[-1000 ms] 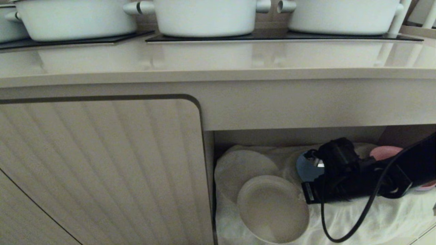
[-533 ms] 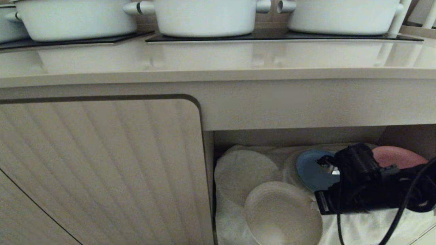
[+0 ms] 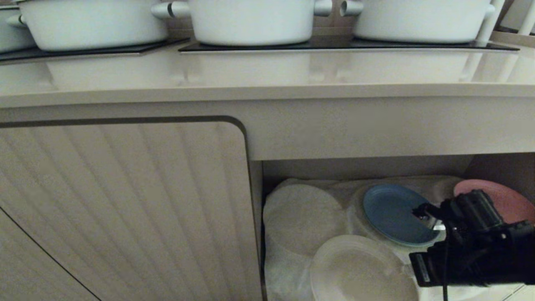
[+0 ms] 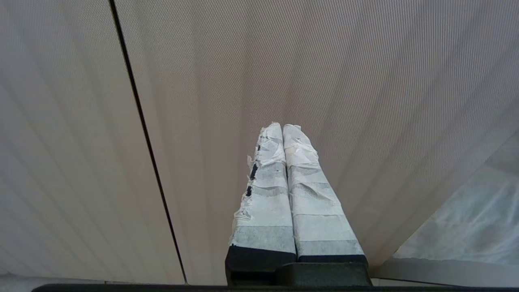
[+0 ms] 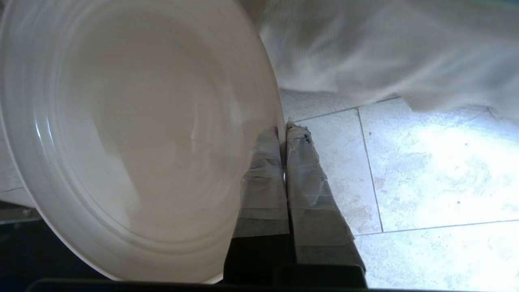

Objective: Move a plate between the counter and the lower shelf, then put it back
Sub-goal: Put the plate

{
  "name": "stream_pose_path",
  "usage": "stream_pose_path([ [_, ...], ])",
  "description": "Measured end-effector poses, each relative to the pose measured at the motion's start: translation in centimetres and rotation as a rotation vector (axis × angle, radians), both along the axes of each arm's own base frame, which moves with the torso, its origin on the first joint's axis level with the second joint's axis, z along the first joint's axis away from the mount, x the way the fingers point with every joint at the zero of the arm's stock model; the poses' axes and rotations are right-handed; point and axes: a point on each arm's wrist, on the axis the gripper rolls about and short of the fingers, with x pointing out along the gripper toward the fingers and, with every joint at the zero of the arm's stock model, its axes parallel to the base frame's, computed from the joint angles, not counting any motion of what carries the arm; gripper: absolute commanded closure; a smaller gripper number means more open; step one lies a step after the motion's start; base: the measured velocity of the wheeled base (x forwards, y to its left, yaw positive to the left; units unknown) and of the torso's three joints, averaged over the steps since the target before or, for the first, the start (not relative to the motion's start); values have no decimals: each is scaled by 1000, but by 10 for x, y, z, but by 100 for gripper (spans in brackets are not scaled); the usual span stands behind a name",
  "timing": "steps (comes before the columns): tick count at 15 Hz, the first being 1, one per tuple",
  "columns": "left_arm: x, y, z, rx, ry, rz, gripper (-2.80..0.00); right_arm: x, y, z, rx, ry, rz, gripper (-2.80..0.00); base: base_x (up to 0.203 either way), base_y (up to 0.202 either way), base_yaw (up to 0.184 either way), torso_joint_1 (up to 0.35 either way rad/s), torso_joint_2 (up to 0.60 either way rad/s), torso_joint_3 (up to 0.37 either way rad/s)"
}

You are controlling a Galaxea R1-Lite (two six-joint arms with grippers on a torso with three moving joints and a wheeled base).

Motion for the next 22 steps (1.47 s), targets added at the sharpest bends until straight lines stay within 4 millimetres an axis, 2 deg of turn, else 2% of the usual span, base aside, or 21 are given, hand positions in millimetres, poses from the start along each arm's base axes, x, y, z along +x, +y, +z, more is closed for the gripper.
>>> stream_pose_path([
  [13, 0, 0, 0, 0, 0, 0, 0, -80, -28, -3, -9, -22, -49, 0, 0, 0, 0, 0, 0, 0],
  [22, 0, 0, 0, 0, 0, 0, 0, -115, -36, -13, -11, -4, -49, 0, 0, 0, 0, 0, 0, 0],
])
